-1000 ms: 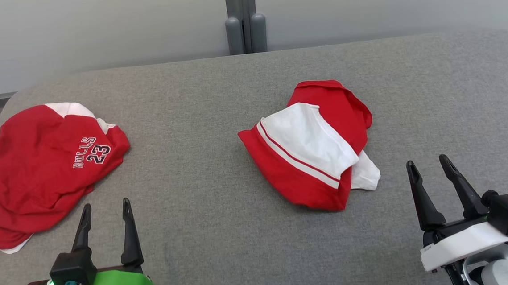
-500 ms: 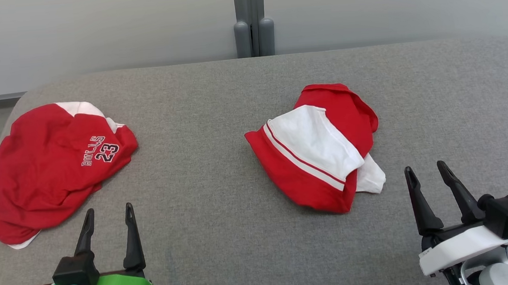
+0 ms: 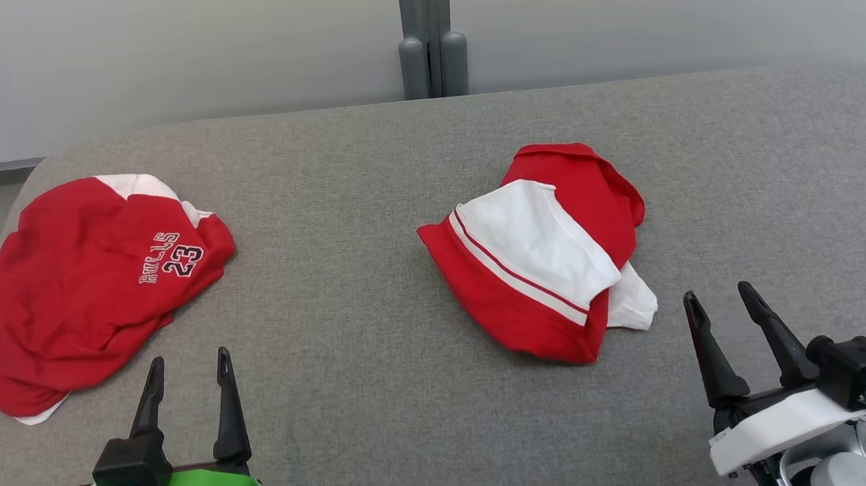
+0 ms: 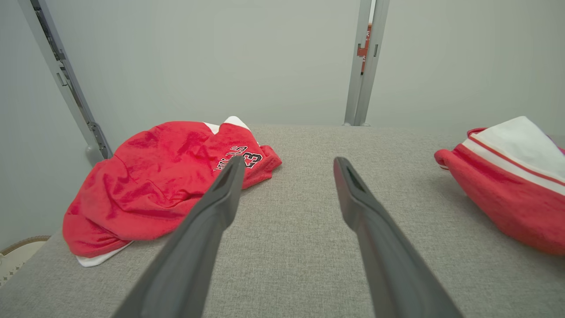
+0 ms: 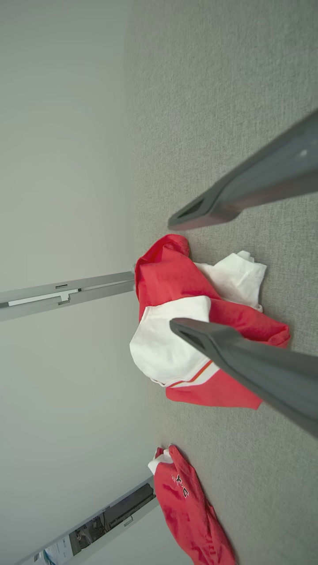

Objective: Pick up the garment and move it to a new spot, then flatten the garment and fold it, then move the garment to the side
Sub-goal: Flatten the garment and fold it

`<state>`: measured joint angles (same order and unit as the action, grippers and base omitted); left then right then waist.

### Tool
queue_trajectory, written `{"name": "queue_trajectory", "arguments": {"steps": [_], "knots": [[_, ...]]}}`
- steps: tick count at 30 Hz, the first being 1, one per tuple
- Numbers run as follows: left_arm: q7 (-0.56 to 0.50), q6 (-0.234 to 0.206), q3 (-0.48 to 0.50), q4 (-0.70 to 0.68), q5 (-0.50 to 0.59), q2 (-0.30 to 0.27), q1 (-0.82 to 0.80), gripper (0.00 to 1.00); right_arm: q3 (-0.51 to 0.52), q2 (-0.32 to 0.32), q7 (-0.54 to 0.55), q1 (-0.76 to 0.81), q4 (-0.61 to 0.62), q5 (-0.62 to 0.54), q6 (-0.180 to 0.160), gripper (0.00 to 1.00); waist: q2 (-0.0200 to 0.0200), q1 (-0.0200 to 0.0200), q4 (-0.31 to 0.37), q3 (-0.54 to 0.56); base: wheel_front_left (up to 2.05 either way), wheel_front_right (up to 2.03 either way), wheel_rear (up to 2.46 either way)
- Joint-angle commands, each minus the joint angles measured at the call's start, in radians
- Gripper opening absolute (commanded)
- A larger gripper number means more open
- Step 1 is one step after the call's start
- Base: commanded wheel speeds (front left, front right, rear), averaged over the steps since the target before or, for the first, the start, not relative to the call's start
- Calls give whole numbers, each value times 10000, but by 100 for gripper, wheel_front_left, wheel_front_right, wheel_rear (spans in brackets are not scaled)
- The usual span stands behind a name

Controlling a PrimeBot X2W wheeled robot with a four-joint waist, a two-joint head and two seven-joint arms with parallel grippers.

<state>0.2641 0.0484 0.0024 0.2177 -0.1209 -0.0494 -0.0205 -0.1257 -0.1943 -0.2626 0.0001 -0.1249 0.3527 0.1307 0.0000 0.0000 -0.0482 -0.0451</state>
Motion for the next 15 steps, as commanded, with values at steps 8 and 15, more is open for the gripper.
{"name": "queue_trajectory", "arguments": {"steps": [8, 15], "knots": [[5, -65, -252, -6, -127, -21, -229, 100, -941, -446, -34, -1377, -493, -89, 1, 100, 0, 0, -309, -341, 0, 0, 0], [5, -146, -563, 47, -317, -20, -496, 100, -2240, -794, 240, -3504, -2224, -42, 1, 100, 0, 0, -781, -744, 0, 0, 0]]}}
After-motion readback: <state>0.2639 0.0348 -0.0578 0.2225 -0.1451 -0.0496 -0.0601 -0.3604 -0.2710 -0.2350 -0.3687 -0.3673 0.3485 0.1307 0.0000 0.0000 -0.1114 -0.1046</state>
